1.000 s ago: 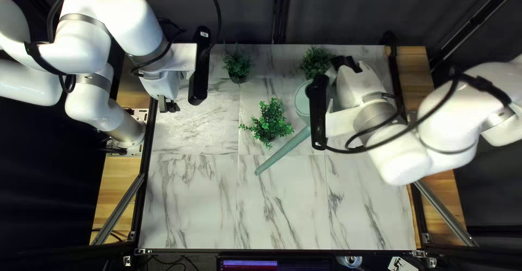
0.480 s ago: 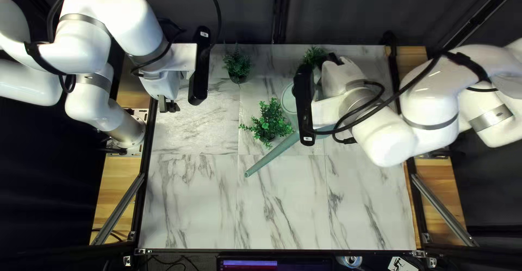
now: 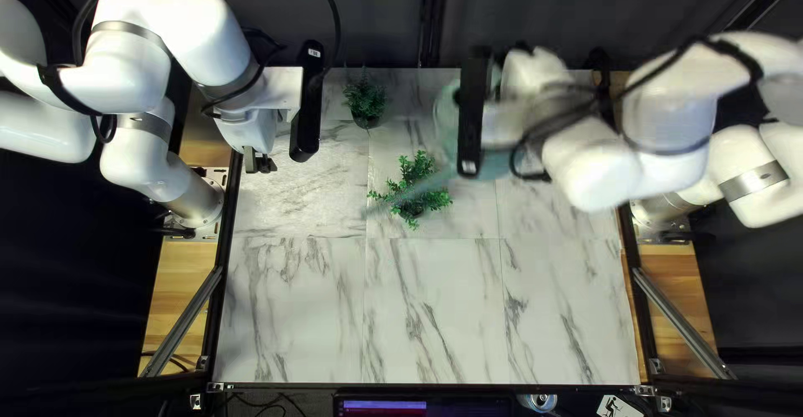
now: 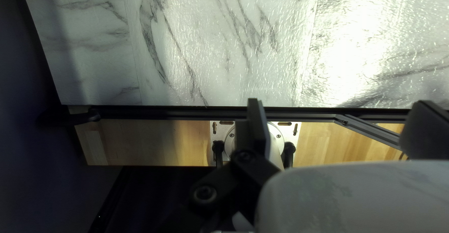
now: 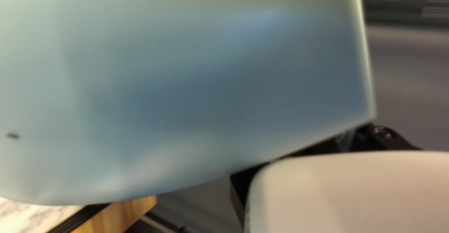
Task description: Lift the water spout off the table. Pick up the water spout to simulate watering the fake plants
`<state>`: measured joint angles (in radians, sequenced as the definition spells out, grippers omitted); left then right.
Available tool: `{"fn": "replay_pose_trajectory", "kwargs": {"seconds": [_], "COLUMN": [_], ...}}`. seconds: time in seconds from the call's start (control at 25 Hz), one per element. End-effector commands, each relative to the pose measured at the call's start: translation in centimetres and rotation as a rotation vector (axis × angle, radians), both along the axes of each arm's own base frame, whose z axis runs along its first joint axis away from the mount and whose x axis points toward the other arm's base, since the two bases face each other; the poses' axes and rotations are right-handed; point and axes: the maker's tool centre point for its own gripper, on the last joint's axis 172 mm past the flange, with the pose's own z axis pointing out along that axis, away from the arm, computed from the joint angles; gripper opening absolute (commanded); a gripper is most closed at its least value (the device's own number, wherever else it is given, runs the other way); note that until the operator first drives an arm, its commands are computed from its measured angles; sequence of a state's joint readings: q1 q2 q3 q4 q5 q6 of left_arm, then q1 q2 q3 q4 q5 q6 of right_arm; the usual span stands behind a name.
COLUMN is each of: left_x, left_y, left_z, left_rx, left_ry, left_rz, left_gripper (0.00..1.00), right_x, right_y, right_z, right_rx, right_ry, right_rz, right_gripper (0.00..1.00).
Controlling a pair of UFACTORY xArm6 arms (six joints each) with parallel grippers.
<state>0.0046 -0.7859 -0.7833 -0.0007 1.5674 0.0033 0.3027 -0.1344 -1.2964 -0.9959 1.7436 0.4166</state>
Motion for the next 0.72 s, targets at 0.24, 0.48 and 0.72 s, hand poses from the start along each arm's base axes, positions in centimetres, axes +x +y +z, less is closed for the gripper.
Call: {"fn": "replay_pose_trajectory", "kwargs": {"seconds": [0.24,0.48,0.72], "left_x": [0.0,0.0,0.0], "left_y": [0.0,0.0,0.0], "left_z": [0.0,0.0,0.0], "left_rx": [0.0,0.0,0.0], "left_ry": [0.0,0.0,0.0], "left_rz": [0.0,0.0,0.0], "left_gripper": [1.0,1.0,1.0], "right_x": [-4.9,-4.9,-6.2], "right_y": [-0.7,-0.7,-1.0], "right_z": [-2.5,-2.5,-0.2], "right_rx": [0.094,0.094,-0.013], "right_ry": [-0.063,-0.063,-0.209], "right_rz": [-0.354,-0.354,-0.404], "right_gripper": [0.0,0.0,0.0]}}
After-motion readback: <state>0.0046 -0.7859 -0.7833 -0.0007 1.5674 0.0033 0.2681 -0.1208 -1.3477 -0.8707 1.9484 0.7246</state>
